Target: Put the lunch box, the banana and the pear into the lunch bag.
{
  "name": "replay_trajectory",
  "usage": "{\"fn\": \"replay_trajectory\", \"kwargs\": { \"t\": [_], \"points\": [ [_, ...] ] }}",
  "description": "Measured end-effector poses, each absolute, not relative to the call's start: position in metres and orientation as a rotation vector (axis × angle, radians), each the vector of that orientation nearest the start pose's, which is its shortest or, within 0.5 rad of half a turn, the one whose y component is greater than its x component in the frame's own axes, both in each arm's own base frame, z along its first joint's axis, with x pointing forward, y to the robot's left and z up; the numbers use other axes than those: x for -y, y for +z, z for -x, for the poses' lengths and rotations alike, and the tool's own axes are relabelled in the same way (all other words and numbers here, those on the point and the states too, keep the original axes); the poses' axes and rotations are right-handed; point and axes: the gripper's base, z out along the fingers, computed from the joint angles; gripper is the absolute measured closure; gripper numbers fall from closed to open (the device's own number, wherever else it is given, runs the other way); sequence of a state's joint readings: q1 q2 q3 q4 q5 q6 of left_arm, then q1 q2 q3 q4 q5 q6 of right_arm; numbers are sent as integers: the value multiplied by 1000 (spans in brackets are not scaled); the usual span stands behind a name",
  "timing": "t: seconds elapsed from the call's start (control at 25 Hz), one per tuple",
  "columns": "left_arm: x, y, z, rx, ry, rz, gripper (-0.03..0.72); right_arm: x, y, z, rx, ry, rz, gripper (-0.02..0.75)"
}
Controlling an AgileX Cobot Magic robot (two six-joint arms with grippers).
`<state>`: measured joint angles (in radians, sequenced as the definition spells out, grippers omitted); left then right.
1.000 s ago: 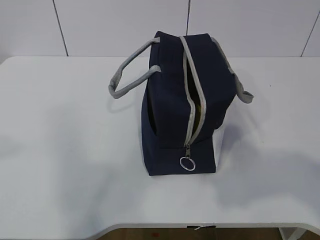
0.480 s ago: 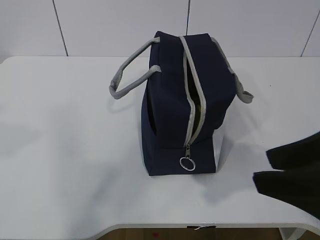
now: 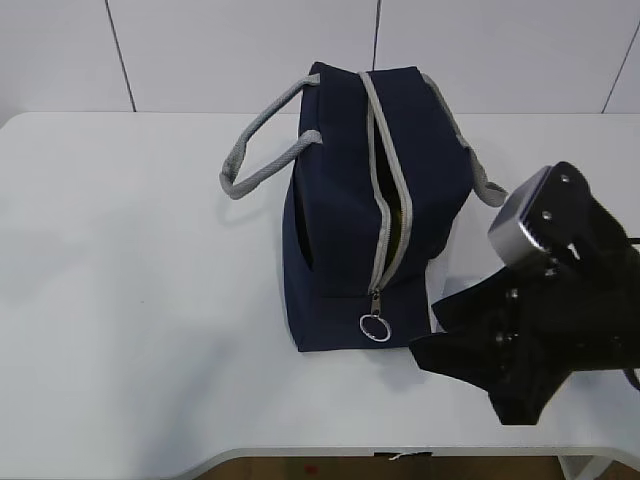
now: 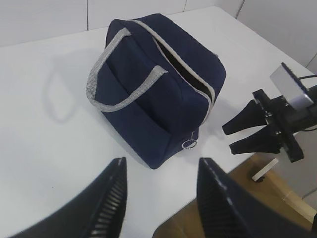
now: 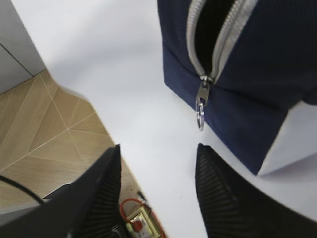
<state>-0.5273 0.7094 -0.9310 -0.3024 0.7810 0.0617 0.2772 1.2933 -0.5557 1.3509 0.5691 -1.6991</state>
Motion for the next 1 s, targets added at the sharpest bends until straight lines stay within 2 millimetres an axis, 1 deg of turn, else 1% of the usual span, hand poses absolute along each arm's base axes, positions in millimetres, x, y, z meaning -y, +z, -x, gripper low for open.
{"fn": "replay_trajectory", "kwargs": {
  "t": [0.24, 0.4, 0.52, 0.68, 0.76, 1.0],
  "points": [
    [81, 394, -101, -2008, -638, -514, 337, -114, 187, -229, -2023, 569, 1000, 342],
    [81, 394, -102, -2003, -637, -512, 337, -116, 165, -238, -2058, 556, 1001, 342],
    [81, 394, -103, -2000, -637, -511, 337, -117, 155, -243, -2074, 550, 1025, 342],
    [81, 394, -103, -2000, -639, -510, 337, -120, 152, -252, -2071, 552, 1031, 342],
    [81, 394, -103, -2000, -639, -510, 337, -121, 154, -256, -2056, 551, 1035, 342],
    [81, 394, -103, -1998, -642, -509, 337, -124, 158, -258, -2016, 578, 1048, 342]
  ]
}}
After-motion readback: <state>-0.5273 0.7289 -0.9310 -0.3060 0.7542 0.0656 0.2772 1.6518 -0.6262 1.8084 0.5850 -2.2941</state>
